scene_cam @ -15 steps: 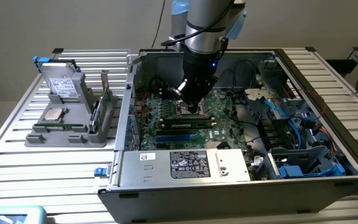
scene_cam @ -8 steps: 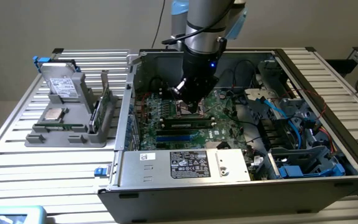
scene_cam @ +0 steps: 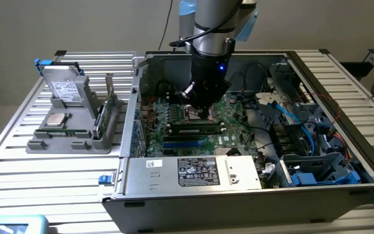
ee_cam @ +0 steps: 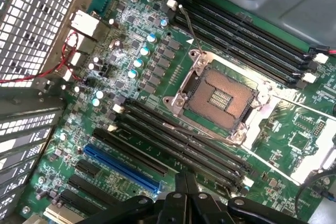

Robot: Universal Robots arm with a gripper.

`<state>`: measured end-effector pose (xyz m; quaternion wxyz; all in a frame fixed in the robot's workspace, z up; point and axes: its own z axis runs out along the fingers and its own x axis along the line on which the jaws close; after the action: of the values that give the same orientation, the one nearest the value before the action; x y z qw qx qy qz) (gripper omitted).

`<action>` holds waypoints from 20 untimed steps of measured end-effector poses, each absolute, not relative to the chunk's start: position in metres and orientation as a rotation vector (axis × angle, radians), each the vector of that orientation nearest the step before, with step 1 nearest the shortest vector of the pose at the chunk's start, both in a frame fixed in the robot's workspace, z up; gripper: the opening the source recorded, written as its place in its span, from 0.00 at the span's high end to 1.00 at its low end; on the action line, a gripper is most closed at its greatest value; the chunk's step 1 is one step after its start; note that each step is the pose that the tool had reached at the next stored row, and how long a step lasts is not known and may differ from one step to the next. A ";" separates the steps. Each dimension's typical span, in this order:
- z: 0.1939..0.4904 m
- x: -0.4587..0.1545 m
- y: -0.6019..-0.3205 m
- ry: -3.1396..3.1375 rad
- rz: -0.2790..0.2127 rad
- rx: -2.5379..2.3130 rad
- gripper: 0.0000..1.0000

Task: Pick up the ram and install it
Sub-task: 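Press down the ram until it locks into place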

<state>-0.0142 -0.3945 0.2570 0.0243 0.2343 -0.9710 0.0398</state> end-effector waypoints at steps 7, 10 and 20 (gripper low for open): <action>0.257 -0.014 -0.394 -3.030 0.138 0.614 0.89; 0.257 -0.014 -0.394 -3.040 0.138 0.559 0.89; 0.257 -0.014 -0.394 -3.063 0.144 0.377 0.89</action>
<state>-0.0142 -0.3945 0.2571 0.0261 0.1221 -0.9911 0.0467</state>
